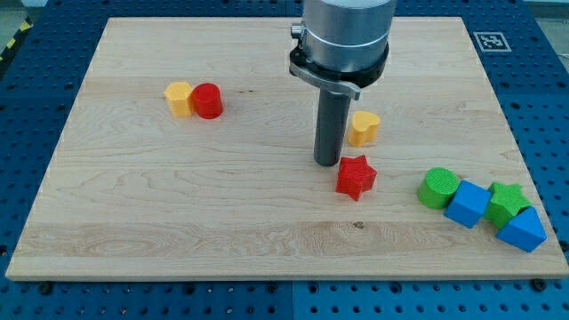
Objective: Push the red star to the left side of the blue cube
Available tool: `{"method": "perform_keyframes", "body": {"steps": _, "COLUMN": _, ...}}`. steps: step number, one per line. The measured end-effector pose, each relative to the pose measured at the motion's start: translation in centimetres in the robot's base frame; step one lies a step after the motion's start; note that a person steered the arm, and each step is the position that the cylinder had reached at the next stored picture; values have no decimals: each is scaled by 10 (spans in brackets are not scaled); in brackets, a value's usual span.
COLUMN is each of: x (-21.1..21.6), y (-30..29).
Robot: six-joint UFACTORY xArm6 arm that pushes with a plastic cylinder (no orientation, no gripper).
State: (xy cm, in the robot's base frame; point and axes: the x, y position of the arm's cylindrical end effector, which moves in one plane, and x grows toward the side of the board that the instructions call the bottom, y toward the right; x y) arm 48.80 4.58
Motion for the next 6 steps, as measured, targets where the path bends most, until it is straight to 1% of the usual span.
{"method": "perform_keyframes", "body": {"steps": 1, "x": 29, "y": 20}}
{"method": "perform_keyframes", "body": {"steps": 3, "x": 65, "y": 90}}
{"method": "perform_keyframes", "body": {"steps": 4, "x": 72, "y": 96}}
{"method": "perform_keyframes", "body": {"steps": 5, "x": 55, "y": 44}}
{"method": "perform_keyframes", "body": {"steps": 6, "x": 10, "y": -15}}
